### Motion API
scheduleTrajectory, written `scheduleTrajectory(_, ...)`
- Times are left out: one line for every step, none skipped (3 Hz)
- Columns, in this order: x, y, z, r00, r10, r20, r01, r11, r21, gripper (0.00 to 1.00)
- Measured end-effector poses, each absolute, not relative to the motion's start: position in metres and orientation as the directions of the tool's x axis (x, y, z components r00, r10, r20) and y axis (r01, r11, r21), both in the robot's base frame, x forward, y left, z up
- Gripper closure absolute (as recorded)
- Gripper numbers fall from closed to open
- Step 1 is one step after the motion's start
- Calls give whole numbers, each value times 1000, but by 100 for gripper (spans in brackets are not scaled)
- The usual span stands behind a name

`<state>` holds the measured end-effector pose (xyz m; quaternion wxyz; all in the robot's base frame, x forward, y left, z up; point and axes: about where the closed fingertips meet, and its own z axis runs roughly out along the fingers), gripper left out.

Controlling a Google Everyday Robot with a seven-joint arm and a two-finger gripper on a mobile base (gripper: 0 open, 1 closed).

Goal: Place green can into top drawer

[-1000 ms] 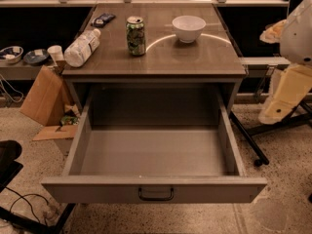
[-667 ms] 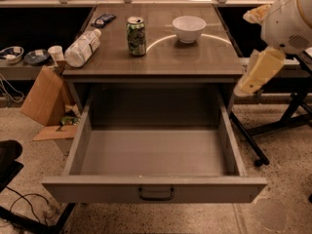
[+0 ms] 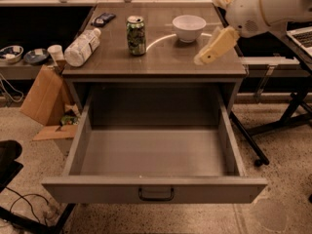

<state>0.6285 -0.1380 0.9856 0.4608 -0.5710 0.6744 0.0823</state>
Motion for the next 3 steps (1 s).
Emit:
scheduleTrajectory(657, -121, 978, 101, -573, -814, -831, 401, -385, 0)
scheduleTrajectory(663, -118, 982, 106, -561, -821, -819, 418, -392, 0)
scheduleTrajectory(676, -102, 972, 88, -536, -840, -836, 419, -355, 0)
